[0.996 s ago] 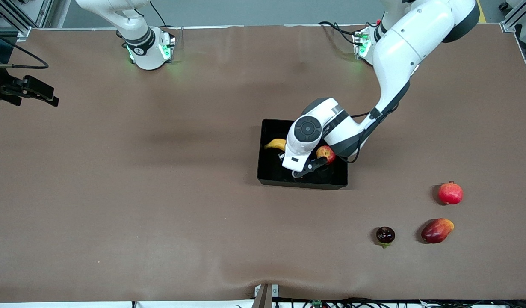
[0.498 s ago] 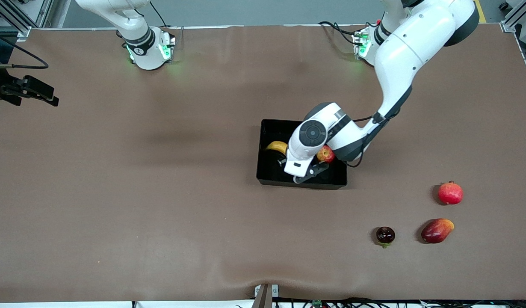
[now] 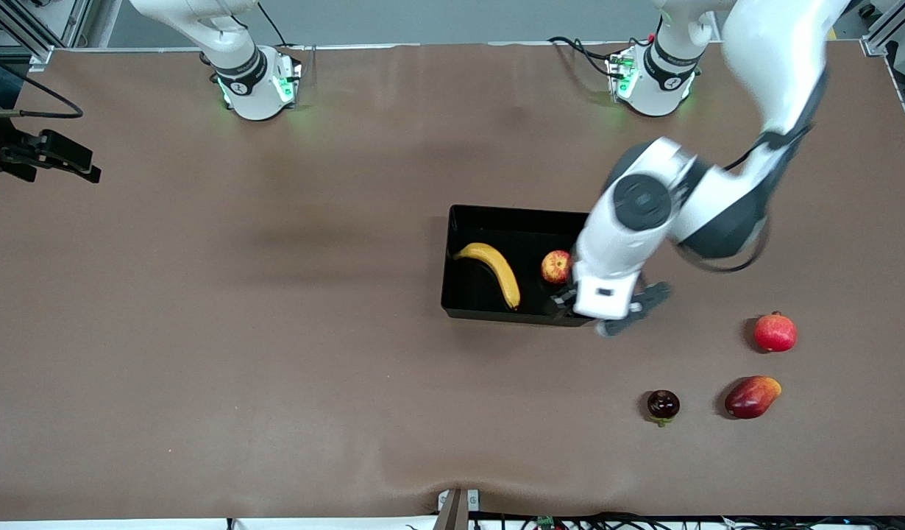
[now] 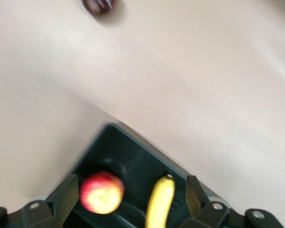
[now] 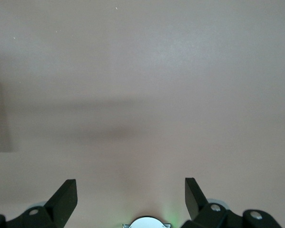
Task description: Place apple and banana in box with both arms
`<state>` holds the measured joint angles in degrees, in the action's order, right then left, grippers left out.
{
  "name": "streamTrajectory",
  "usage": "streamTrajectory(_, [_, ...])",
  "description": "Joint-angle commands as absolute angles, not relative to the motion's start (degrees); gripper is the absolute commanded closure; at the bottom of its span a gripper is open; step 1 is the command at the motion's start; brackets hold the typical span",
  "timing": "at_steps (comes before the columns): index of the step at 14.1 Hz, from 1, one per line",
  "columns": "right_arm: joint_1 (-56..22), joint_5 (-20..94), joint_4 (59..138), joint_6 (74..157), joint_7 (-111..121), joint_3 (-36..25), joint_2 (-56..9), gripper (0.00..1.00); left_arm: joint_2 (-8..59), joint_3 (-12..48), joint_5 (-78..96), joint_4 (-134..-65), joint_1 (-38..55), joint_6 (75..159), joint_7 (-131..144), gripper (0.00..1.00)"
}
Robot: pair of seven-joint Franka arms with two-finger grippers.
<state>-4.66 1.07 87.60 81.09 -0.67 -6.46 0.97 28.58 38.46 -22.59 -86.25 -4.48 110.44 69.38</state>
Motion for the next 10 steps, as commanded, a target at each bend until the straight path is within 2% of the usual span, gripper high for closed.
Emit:
streamTrajectory(1, [-4.1,1.3,87.3,80.9,-1.3,-6.1,1.2,0.00,21.7,38.6,-18.9,-87.0,-9.7,104.3,58.8,0.00])
streamTrajectory(7, [-4.0,1.3,87.5,82.5,-1.0,-6.1,1.3,0.00,12.0,38.5,-9.3,-86.0,-24.9,94.5,33.4,0.00])
streamTrajectory(10, [-3.1,1.2,87.7,82.1,-1.0,-6.2,1.3,0.00,8.7,38.3,-8.2,-84.9,-27.7,91.5,26.8,0.00])
